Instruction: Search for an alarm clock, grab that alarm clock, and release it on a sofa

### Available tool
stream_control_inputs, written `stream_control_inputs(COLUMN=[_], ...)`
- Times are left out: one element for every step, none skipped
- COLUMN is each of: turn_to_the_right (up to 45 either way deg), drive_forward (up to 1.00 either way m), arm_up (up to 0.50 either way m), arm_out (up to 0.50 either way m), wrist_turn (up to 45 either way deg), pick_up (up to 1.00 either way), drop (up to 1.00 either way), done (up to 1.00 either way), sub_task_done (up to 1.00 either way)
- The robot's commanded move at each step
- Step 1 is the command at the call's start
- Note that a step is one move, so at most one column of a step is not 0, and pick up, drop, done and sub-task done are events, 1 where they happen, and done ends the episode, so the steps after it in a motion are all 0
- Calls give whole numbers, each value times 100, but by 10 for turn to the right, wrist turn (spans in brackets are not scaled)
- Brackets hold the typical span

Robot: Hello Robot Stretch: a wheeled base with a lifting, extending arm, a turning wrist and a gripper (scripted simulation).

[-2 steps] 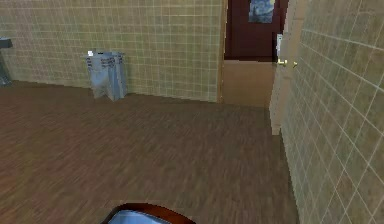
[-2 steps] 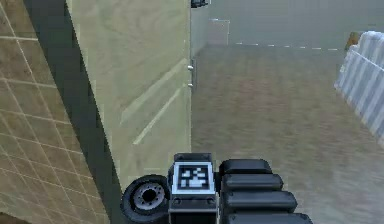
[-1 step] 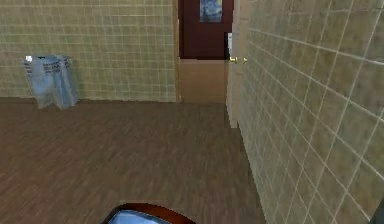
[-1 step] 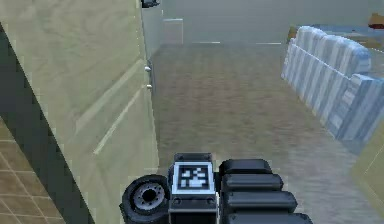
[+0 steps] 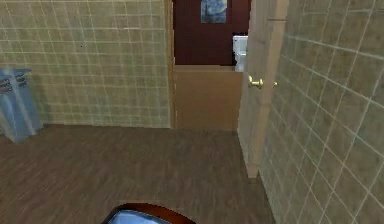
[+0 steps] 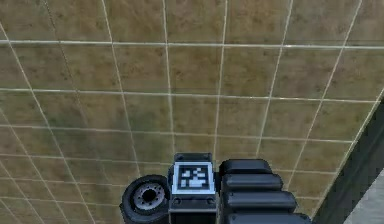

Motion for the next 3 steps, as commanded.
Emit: stream_control_inputs(turn_to_the_right=[30,0,0], drive_forward=[0,100,55], arm_up=[0,0,0], arm_out=[0,0,0], wrist_turn=[0,0,0], pick_up=[0,0,0], drop=[0,0,0], done=[0,0,0], sub_task_done=[0,0,0])
